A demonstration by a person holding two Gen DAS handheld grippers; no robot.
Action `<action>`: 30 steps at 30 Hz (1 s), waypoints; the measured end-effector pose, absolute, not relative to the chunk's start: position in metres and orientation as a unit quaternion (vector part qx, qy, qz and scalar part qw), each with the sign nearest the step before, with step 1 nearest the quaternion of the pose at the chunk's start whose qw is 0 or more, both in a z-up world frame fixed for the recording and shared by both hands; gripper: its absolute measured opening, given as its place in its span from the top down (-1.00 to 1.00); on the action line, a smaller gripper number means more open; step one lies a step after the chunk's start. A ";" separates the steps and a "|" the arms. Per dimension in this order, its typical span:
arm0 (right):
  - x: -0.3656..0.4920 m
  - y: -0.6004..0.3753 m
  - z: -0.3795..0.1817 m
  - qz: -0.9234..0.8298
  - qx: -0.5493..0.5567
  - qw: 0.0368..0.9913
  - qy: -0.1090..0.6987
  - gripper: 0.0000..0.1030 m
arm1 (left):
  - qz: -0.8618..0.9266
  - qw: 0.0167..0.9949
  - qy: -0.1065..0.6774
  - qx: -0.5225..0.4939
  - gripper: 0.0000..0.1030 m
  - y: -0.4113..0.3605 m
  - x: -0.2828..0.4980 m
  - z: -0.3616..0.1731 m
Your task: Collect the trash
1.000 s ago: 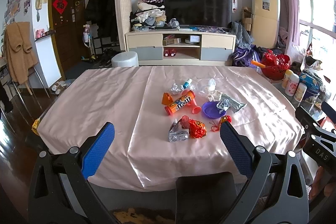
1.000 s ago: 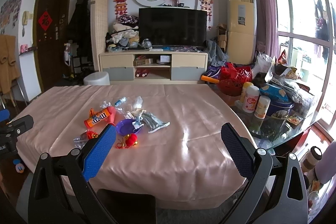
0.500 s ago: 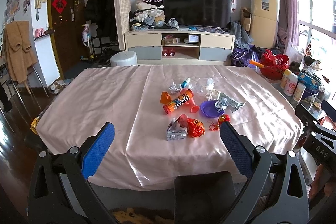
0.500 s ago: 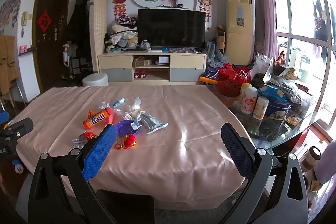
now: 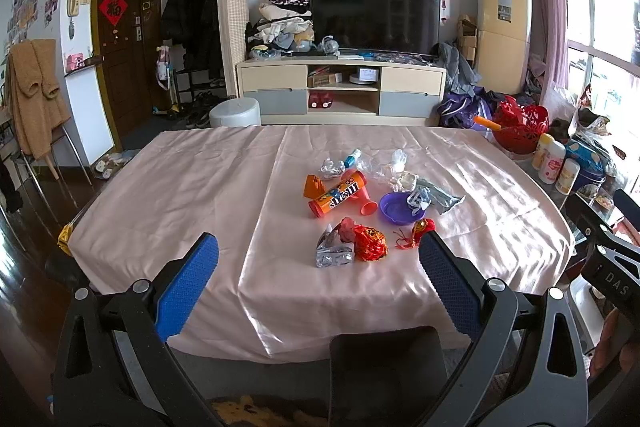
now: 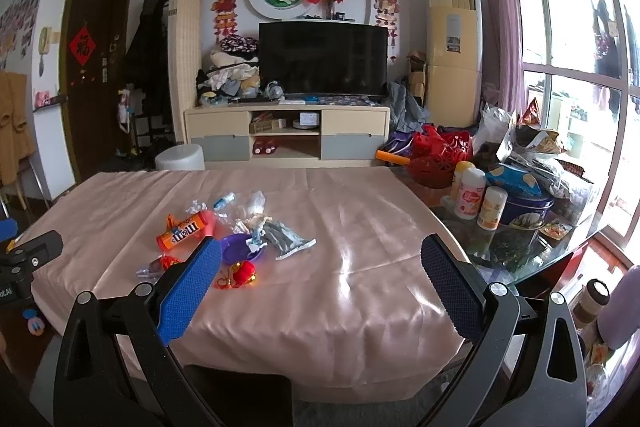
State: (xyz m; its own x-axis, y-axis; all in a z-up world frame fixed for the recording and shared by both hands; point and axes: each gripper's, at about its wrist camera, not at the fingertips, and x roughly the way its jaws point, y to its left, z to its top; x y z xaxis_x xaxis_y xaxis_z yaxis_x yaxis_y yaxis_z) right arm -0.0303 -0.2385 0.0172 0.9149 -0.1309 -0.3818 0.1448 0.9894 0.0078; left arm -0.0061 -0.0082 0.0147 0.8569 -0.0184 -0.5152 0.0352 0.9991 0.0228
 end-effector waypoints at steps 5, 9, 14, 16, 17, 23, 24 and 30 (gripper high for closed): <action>-0.031 -0.239 0.018 -0.071 0.018 0.979 0.193 -0.94 | -0.014 0.963 0.267 0.015 -0.84 -0.008 -0.006 0.015; -0.031 -0.239 0.018 -0.070 0.018 0.979 0.193 -0.94 | -0.014 0.963 0.267 0.015 -0.84 -0.008 -0.006 0.014; -0.032 -0.240 0.020 -0.082 0.014 0.980 0.183 -0.94 | -0.013 0.963 0.268 0.015 -0.84 -0.009 -0.007 0.013; -0.033 -0.240 0.022 -0.089 0.009 0.981 0.174 -0.94 | -0.013 0.963 0.268 0.015 -0.84 -0.010 -0.008 0.012; -0.033 -0.240 0.023 -0.092 0.007 0.981 0.169 -0.94 | -0.013 0.963 0.267 0.015 -0.84 -0.009 -0.008 0.012; -0.029 -0.238 0.020 -0.094 -0.005 0.982 0.164 -0.94 | -0.010 0.961 0.275 0.012 -0.84 -0.007 -0.005 0.007; -0.028 -0.236 0.016 -0.095 -0.008 0.982 0.165 -0.94 | -0.009 0.960 0.278 0.011 -0.84 -0.005 -0.003 0.004; -0.009 -0.244 0.002 -0.071 0.041 0.979 0.185 -0.94 | -0.002 0.954 0.299 0.001 -0.84 0.005 0.012 -0.013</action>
